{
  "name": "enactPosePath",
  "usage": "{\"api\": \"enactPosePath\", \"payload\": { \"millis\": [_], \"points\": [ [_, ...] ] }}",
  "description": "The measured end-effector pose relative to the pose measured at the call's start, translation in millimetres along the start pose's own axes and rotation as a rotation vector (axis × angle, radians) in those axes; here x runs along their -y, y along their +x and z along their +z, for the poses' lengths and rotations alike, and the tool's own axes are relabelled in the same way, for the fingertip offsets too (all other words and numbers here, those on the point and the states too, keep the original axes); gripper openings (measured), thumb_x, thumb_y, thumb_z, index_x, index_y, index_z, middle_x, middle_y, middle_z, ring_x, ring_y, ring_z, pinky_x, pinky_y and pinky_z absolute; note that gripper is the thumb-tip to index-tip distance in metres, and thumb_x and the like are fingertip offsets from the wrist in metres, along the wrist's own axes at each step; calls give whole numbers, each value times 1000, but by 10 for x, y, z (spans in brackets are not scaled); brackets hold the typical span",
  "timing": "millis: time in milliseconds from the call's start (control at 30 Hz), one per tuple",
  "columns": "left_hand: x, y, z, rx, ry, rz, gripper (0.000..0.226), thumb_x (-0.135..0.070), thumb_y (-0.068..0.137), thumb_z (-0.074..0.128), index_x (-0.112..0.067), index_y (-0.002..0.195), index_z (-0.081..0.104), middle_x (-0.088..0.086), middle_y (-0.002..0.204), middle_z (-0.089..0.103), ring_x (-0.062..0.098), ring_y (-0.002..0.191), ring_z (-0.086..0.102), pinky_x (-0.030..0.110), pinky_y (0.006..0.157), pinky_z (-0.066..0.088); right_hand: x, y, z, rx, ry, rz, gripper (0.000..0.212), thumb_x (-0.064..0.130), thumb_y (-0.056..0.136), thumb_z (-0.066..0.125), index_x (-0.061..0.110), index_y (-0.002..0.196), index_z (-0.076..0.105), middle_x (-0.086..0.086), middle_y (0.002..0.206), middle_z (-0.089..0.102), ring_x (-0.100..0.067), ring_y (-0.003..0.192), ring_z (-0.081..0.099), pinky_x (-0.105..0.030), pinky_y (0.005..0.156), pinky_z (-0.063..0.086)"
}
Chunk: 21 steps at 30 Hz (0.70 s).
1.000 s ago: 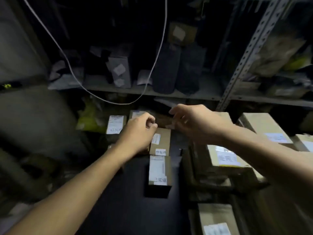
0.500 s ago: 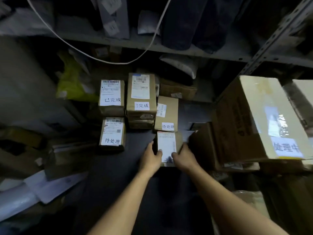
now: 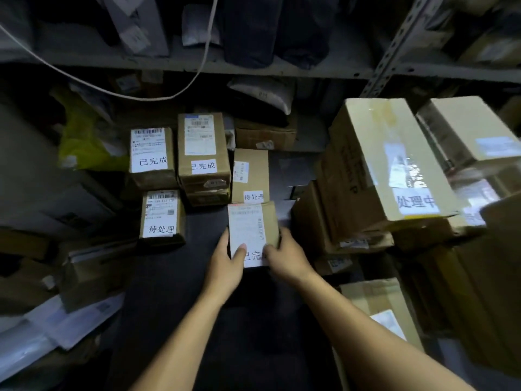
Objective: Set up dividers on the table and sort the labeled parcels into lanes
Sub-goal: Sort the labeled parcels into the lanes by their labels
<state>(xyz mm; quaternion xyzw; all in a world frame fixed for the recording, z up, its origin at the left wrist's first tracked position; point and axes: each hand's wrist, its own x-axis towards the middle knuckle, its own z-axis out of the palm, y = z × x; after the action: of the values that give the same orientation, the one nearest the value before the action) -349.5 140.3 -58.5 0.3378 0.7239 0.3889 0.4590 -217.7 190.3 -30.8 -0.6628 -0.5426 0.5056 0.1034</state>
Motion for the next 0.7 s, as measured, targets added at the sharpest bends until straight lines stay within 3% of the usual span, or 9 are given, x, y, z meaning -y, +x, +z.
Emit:
{"api": "enactPosePath", "payload": {
  "millis": [133, 233, 333, 433, 533, 700],
  "points": [
    [-271, -396, -80, -30, -15, 41, 45, -17, 96, 56, -44, 130, 46, -33, 100, 58, -21, 87, 57, 1, 67, 41, 17, -359, -218, 27, 31, -93, 54, 14, 92, 57, 21, 143, 40, -2, 135, 59, -6, 105, 55, 8, 51, 34],
    [-432, -738, -99, -42, -36, 47, 43, -21, 96, 56, -43, 132, 49, -28, 101, 63, -19, 88, 58, 8, 69, 44, -1, -683, -429, 41, 37, -203, 56, 16, 90, 58, 23, 143, 43, 3, 133, 60, 7, 98, 54, 8, 59, 34],
    [-598, -1082, -80, -67, -61, 89, 42, -24, 95, 58, -54, 123, 49, -35, 96, 65, -17, 90, 61, 6, 66, 47, -28, -999, -677, 76, 63, -300, 55, 20, 90, 60, 28, 142, 45, 12, 126, 62, 28, 83, 54, 6, 63, 37],
    [-787, -1434, -1, -103, -102, 128, 41, -28, 94, 60, -52, 125, 51, -29, 103, 68, -9, 95, 64, 15, 77, 49, -41, -1308, -971, 98, 57, -376, 50, 28, 90, 59, 35, 139, 49, 18, 122, 65, 19, 94, 59, -1, 74, 44],
    [-1004, -1783, 115, -125, -165, 182, 38, -31, 94, 60, -48, 127, 52, -22, 107, 70, -5, 97, 66, 23, 82, 51, -43, -1625, -1278, 113, 73, -440, 48, 35, 90, 59, 40, 137, 50, 19, 113, 68, 8, 95, 64, -20, 88, 53],
    [-1487, -2274, 287, -97, -305, 289, 35, -31, 95, 59, -48, 125, 54, -13, 114, 70, 6, 105, 66, 37, 94, 51, 1, -2098, -1801, 146, 134, -571, 50, 51, 86, 56, 50, 135, 47, 22, 114, 67, 9, 97, 64, -23, 85, 57]
  ]
}}
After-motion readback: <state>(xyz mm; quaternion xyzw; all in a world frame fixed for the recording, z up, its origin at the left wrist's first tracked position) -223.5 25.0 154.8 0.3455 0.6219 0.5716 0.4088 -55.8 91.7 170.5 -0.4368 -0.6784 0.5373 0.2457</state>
